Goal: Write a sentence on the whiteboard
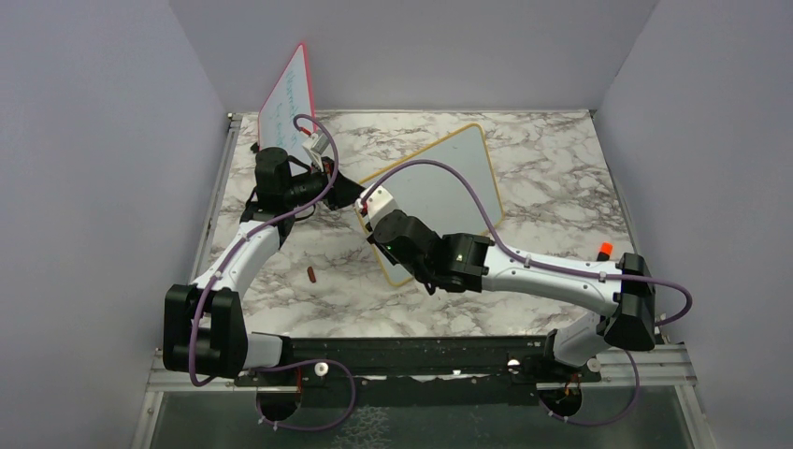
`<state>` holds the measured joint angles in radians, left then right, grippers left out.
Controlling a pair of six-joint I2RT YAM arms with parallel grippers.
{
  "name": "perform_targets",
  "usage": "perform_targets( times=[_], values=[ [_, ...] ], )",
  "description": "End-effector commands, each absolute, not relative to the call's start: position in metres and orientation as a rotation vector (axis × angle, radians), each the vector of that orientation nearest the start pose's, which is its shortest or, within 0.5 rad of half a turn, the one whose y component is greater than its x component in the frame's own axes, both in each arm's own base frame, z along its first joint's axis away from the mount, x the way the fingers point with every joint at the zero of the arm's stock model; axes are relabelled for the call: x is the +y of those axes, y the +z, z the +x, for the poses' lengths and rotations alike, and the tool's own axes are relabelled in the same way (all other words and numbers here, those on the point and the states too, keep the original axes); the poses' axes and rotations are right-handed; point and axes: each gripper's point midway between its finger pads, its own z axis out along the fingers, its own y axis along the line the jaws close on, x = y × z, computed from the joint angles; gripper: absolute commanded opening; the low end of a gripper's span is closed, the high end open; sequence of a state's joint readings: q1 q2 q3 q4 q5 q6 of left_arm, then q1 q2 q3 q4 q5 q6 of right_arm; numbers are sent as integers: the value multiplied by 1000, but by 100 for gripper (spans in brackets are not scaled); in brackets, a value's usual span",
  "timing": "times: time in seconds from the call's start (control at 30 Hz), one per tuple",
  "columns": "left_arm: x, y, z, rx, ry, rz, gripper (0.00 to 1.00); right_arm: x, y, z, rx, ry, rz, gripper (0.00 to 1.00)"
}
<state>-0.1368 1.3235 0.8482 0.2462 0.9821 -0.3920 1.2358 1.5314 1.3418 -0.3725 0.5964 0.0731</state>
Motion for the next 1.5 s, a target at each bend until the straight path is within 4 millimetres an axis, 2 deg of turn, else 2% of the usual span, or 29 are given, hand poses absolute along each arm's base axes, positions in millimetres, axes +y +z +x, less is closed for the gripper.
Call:
perform_targets(
  times=[0.0, 0.7, 0.77, 1.03, 1.47],
  values=[
    [-207, 223, 311, 1847, -1287, 525, 0, 373, 218, 226, 1925, 179, -868, 1],
    [-207, 221, 312, 1851, -1287, 524, 0, 371, 212, 220, 1953, 185, -896, 1],
    [-207, 221, 312, 1850, -1286, 525, 0, 371, 215, 220, 1949, 189, -884, 1],
    [-207, 221, 312, 1851, -1286, 525, 0, 369, 250, 224, 1836, 290, -771, 1],
    [-207, 221, 312, 1850, -1288, 528, 0, 368, 253, 235, 1809, 256, -683, 1]
  ],
)
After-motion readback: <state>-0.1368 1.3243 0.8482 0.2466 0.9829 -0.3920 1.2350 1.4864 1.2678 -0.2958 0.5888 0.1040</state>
